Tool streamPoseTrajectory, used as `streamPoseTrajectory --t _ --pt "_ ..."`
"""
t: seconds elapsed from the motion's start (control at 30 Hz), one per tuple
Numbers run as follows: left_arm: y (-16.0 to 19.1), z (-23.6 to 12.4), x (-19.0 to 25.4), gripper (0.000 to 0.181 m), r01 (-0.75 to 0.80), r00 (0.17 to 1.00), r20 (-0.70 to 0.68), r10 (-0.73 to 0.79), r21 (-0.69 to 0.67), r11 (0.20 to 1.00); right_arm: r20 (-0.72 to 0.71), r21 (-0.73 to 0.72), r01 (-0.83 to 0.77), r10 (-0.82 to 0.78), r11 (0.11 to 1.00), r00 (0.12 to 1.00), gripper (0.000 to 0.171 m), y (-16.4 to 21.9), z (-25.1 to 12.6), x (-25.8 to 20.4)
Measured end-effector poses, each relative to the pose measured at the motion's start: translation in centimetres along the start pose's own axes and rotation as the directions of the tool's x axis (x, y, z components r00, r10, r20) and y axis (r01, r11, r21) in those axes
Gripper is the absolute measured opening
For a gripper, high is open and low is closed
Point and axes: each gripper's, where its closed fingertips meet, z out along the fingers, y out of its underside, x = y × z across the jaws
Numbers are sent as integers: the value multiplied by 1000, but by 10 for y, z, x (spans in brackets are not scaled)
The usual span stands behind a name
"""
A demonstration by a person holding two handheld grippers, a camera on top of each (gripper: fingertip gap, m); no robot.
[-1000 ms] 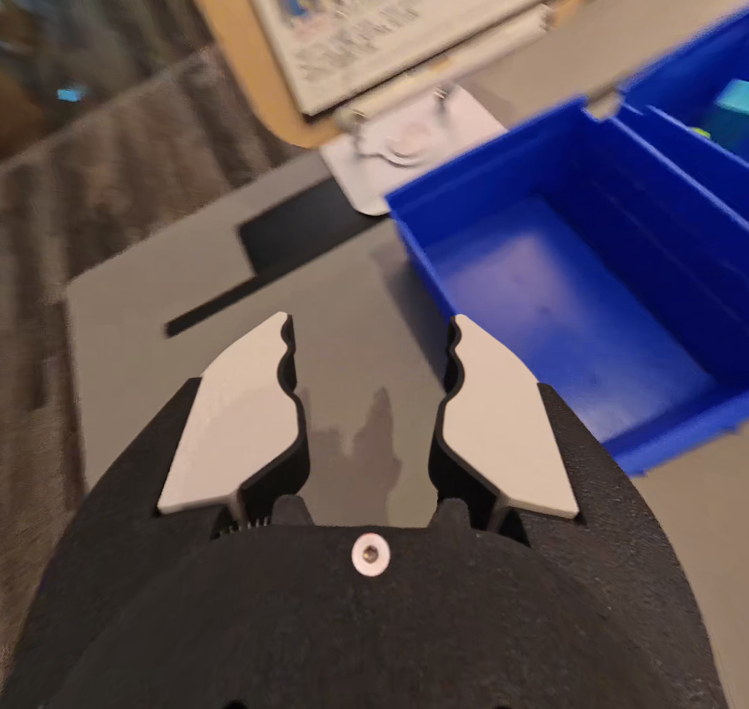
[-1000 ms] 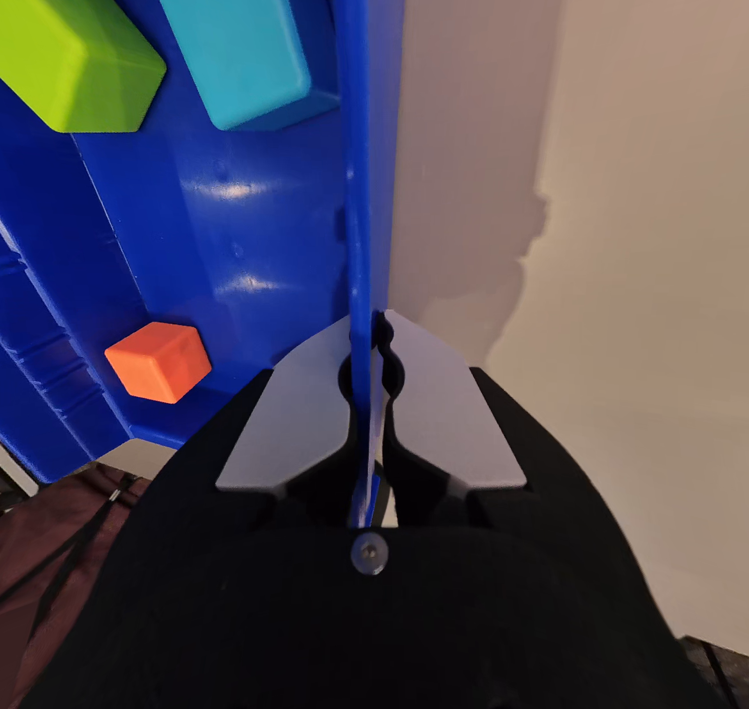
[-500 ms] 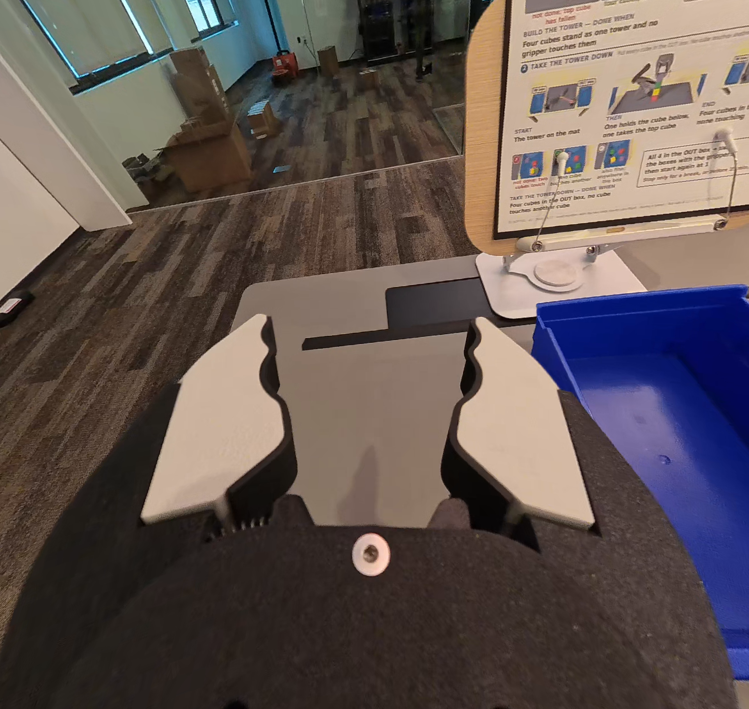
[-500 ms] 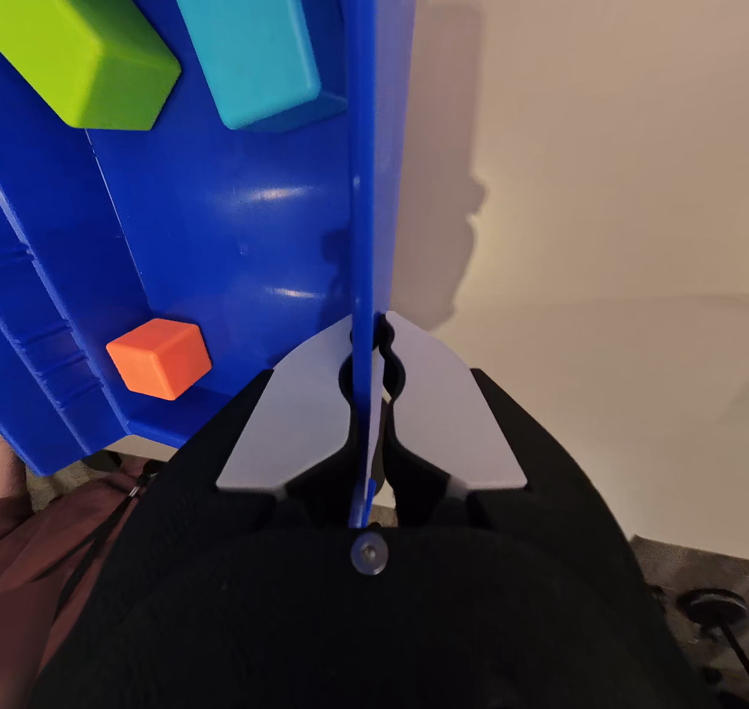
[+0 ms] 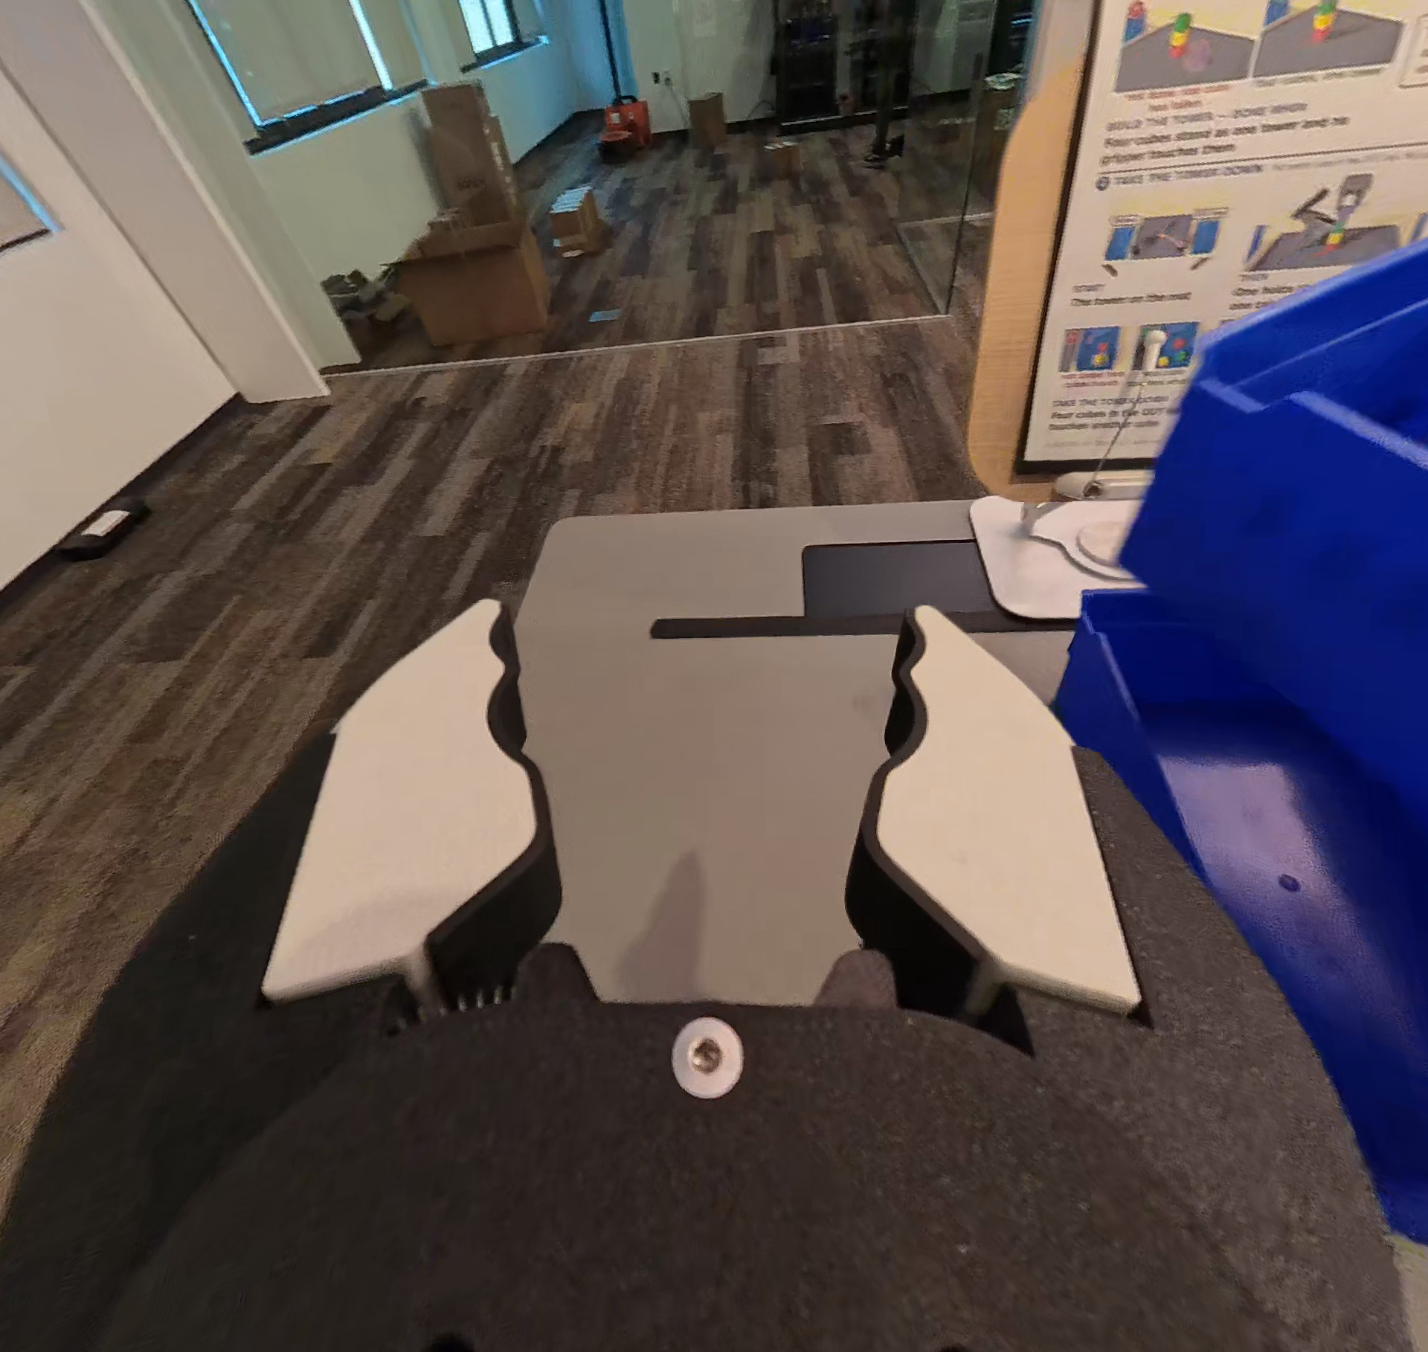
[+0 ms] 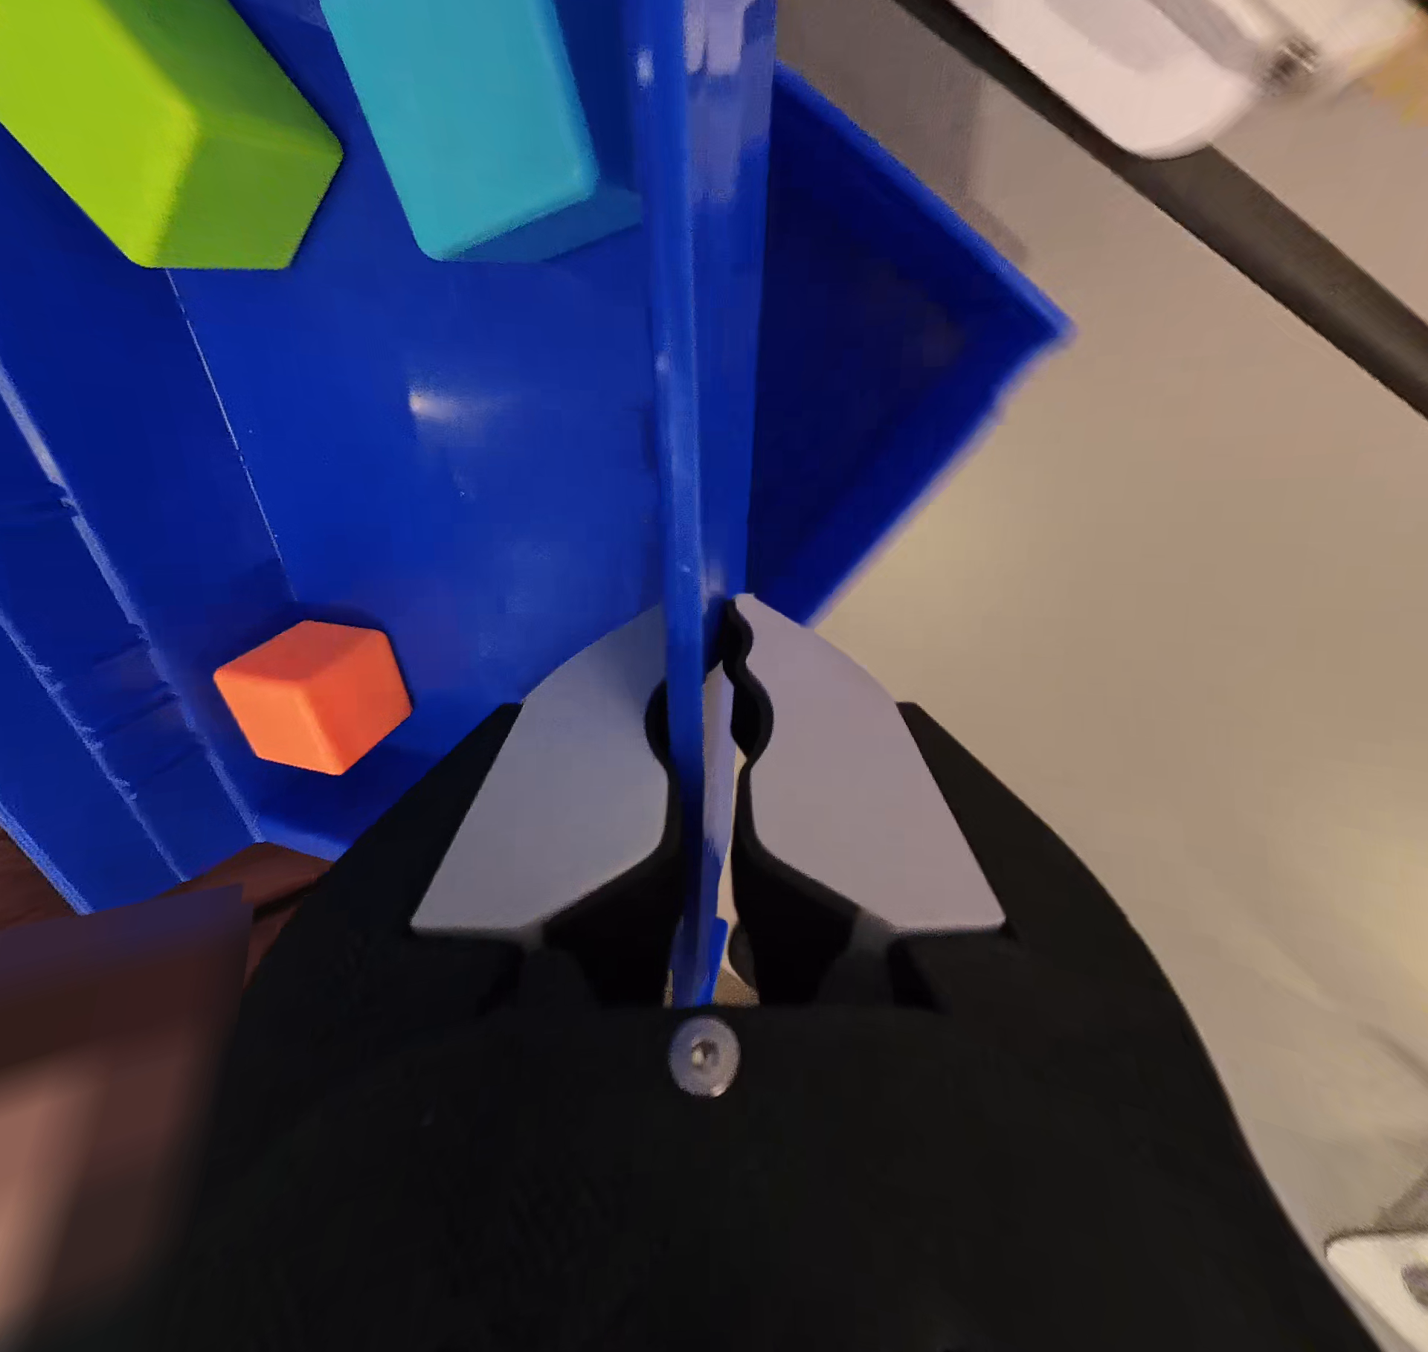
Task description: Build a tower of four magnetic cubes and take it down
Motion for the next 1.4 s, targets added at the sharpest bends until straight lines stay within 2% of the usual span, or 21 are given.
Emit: streamPoseTrajectory --t 0.2,0.33,0.5,0.67,0.83,1.07,1.2,1.27,1.4 --pt "5 -46 -42 95 134 991 -10 -134 -3 991 108 -45 166 -161 985 981 8 -68 74 -101" --pt "-5 -66 -59 94 131 990 47 -135 80 988 138 -64 242 -231 968 963 8 -100 113 -155" --pt "-19 -70 -55 93 106 990 72 -119 160 981 120 -92 291 -279 952 953 8 -127 156 -199" --pt "-16 -56 -43 96 77 994 63 -85 118 990 72 -142 319 -312 937 948 8 -138 190 -218" --pt "-17 -52 -39 95 71 995 56 -78 116 991 74 -150 273 -265 950 961 8 -144 225 -226" --pt "-14 -46 -28 95 49 998 31 -52 90 995 87 -121 191 -181 974 980 10 -148 271 -227" --pt "-13 -42 -25 95 39 999 25 -41 77 996 109 -31 171 -167 985 980 13 -160 273 -232" --pt "-13 -42 -23 95 37 999 19 -39 75 996 135 -17 160 -156 987 978 19 -160 271 -234" --pt "-13 -42 -20 96 25 999 25 -27 70 997 89 16 179 -179 984 980 50 -160 260 -220"
